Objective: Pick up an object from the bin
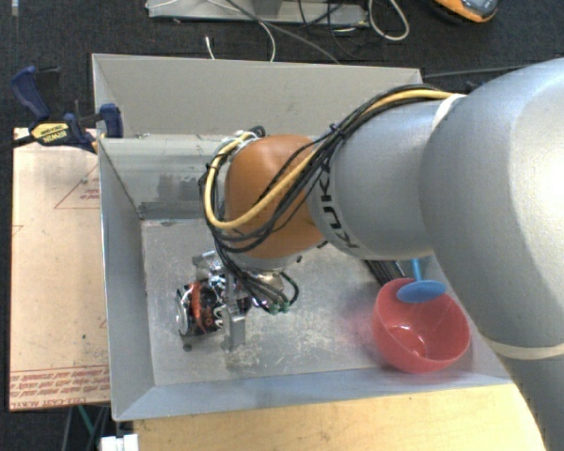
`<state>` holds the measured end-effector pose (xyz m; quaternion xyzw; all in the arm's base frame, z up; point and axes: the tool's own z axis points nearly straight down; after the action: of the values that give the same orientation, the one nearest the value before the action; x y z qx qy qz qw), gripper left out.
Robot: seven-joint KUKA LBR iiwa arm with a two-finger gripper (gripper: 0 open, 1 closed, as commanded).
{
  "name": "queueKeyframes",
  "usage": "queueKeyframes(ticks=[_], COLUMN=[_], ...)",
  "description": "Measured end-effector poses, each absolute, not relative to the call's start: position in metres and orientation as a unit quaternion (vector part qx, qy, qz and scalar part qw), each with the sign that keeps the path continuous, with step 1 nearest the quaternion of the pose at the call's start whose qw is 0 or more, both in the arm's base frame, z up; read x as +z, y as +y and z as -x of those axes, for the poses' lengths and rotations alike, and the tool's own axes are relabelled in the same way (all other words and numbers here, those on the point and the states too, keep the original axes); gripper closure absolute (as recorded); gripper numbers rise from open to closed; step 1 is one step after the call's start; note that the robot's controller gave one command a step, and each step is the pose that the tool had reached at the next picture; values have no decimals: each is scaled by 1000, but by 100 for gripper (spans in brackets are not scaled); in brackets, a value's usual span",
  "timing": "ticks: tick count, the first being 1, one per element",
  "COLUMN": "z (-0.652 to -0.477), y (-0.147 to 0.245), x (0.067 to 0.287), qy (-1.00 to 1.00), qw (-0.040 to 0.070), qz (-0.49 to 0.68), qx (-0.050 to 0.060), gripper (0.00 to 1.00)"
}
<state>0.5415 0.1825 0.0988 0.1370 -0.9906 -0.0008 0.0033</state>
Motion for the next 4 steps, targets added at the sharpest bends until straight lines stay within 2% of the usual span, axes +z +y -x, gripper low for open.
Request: queueKeyframes(ticks=[1,2,3,4], z=[-575,-544,-544,-542], y=[176,177,177,177], x=[70,70,70,81], qy=[-926,-978,-978,-978], qw=[-5,2,2,6], qz=[-376,-211,-210,-210], qx=[-2,-2,-2,-2], gripper=[0,100,100,100])
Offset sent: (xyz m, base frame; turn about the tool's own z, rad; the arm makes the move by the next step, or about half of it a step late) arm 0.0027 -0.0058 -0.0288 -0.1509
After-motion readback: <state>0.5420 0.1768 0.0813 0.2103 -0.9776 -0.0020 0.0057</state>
